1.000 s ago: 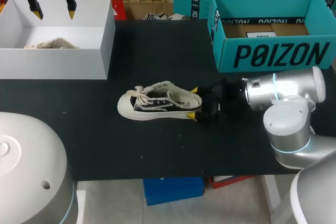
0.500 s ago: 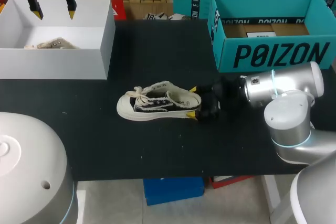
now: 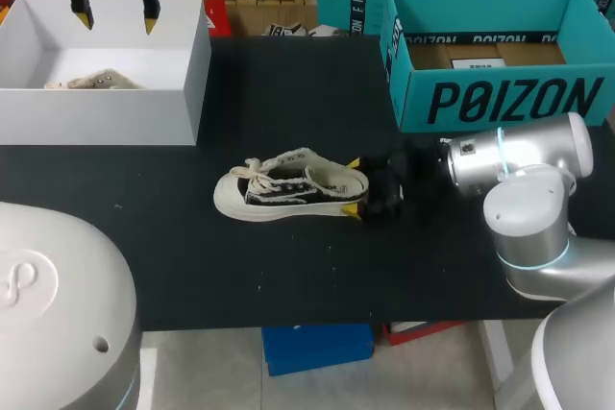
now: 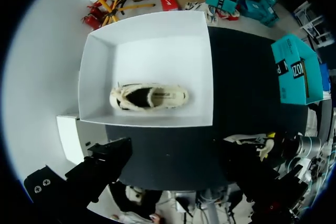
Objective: Take the shoe out of the shoebox, open the shoe tongue, remove and reinsert the insole, then place the shoe into the shoebox
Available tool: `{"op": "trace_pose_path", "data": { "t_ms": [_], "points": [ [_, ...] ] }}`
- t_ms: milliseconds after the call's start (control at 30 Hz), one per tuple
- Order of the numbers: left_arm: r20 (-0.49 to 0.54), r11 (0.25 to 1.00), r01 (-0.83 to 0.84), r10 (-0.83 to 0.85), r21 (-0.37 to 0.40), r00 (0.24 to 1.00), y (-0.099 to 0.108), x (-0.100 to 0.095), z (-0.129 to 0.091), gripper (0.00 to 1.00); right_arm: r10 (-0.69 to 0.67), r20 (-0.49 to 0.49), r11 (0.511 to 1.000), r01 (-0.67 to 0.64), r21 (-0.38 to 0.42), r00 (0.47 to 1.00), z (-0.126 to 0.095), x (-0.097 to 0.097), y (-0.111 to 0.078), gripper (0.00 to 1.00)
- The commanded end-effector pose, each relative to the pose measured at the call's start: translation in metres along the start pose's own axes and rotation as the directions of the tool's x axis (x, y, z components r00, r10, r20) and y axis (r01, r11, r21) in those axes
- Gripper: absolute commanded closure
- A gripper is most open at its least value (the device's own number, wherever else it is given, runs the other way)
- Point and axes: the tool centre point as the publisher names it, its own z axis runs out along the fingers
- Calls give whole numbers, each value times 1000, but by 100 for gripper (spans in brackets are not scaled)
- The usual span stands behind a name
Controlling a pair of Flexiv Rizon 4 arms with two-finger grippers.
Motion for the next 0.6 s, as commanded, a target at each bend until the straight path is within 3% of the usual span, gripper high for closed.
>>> {"op": "trace_pose_path", "data": {
  "t_ms": [33, 600],
  "points": [
    [117, 1000, -21, 21, -1, 993, 22, 37, -2, 0, 2, 1, 1000, -2, 3, 1000, 1, -1, 1, 100],
    [243, 981, -174, 190, -85, 951, 62, 171, 17, 0, 2, 1, 1000, -2, 3, 1000, 1, -1, 1, 100]
  ]
}}
